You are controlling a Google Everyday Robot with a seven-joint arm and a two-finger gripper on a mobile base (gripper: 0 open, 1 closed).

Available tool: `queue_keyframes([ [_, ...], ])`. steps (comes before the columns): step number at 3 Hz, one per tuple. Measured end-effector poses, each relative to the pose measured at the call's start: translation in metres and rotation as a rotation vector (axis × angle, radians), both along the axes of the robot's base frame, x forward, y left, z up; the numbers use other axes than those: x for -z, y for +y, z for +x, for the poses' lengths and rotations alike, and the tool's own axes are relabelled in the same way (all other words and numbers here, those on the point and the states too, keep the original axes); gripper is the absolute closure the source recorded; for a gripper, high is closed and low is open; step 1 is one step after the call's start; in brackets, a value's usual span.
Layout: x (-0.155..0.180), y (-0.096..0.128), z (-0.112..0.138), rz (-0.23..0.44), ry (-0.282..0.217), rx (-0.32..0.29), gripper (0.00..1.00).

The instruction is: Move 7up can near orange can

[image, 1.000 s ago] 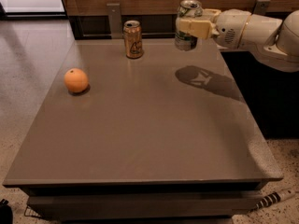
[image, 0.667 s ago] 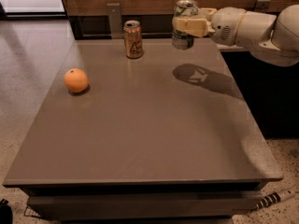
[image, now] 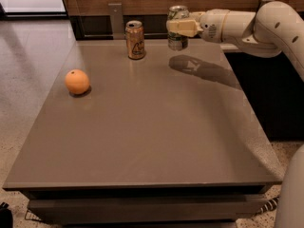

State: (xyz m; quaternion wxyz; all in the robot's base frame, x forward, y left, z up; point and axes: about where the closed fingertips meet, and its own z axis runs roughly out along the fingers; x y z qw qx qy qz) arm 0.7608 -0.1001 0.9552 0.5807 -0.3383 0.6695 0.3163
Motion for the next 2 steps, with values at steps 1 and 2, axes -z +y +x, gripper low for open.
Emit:
queue_keyframes([
  [1, 0.022, 0.002, 0.024, 0.021, 0.028, 0.015, 1.0],
  [2, 0.044, 0.01, 0.038, 0.059, 0.038, 0.016, 1.0],
])
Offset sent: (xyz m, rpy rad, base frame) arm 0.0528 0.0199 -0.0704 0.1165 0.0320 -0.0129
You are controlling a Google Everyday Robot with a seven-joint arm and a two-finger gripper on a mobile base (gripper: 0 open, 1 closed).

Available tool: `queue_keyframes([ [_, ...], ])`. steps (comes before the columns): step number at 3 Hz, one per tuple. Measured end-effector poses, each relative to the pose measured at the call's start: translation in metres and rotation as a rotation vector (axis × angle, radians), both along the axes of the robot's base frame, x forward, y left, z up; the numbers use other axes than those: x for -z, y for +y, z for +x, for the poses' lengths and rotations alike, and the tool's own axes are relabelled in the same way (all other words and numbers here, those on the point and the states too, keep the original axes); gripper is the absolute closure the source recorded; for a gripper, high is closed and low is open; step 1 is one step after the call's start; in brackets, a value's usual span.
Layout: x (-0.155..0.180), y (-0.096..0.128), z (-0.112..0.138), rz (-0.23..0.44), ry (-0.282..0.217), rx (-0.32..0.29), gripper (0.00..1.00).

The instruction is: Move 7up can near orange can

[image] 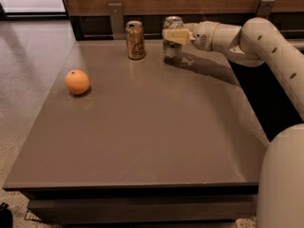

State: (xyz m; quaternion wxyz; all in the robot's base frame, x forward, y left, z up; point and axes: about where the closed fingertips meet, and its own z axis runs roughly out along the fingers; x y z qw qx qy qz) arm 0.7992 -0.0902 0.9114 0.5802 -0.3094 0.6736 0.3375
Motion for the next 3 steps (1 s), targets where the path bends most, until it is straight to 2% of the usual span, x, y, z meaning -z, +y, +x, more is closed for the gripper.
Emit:
queue_keyframes([
  [2, 0.028, 0.024, 0.01, 0.012, -0.008, -0.026, 1.0],
  [3, 0.029, 0.028, 0.011, 0.012, -0.008, -0.032, 0.88],
])
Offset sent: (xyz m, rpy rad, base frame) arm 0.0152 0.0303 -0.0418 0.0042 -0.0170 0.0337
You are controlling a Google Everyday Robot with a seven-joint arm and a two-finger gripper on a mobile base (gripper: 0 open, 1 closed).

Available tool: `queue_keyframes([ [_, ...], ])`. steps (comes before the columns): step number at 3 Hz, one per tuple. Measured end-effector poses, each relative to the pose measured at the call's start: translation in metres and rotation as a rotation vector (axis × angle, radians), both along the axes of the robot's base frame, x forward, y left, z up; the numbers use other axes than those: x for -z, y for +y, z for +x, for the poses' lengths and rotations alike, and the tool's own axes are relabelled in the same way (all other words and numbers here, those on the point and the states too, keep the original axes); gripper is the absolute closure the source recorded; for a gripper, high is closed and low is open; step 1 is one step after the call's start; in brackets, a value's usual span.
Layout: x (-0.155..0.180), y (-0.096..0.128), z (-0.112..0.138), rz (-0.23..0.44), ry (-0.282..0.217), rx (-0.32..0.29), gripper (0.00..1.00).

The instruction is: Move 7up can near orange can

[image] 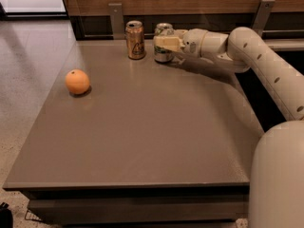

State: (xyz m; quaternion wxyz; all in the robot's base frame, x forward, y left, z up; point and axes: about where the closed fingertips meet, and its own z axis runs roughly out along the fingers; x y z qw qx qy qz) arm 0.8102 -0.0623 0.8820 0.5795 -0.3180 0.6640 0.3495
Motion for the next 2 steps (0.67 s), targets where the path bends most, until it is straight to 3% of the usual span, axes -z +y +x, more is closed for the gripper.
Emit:
queue_keyframes([
  [2, 0.0007, 0.0071, 0.0001, 0.002, 0.002, -0.009, 0.41],
])
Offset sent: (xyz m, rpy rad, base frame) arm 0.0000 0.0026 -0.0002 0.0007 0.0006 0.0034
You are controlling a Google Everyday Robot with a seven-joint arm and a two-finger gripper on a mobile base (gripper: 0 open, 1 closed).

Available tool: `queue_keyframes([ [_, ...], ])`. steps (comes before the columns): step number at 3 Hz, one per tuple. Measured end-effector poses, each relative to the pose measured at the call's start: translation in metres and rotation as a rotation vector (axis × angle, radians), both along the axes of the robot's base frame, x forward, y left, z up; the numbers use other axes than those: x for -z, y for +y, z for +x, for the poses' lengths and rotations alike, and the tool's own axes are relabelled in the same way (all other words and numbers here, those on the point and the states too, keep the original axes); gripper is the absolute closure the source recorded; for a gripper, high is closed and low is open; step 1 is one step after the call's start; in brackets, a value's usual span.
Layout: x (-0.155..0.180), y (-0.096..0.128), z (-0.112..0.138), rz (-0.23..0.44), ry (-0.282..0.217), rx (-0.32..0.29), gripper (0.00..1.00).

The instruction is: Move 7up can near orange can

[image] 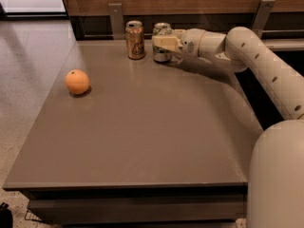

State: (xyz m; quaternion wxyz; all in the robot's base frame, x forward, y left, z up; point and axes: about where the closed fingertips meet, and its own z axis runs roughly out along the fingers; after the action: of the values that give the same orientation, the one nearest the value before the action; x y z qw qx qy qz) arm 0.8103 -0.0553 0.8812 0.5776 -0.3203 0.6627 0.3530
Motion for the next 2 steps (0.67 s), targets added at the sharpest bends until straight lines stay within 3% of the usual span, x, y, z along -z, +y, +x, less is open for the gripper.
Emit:
queue_keyframes([
  [2, 0.0007, 0.0069, 0.0001, 0.002, 0.001, -0.009, 0.0],
])
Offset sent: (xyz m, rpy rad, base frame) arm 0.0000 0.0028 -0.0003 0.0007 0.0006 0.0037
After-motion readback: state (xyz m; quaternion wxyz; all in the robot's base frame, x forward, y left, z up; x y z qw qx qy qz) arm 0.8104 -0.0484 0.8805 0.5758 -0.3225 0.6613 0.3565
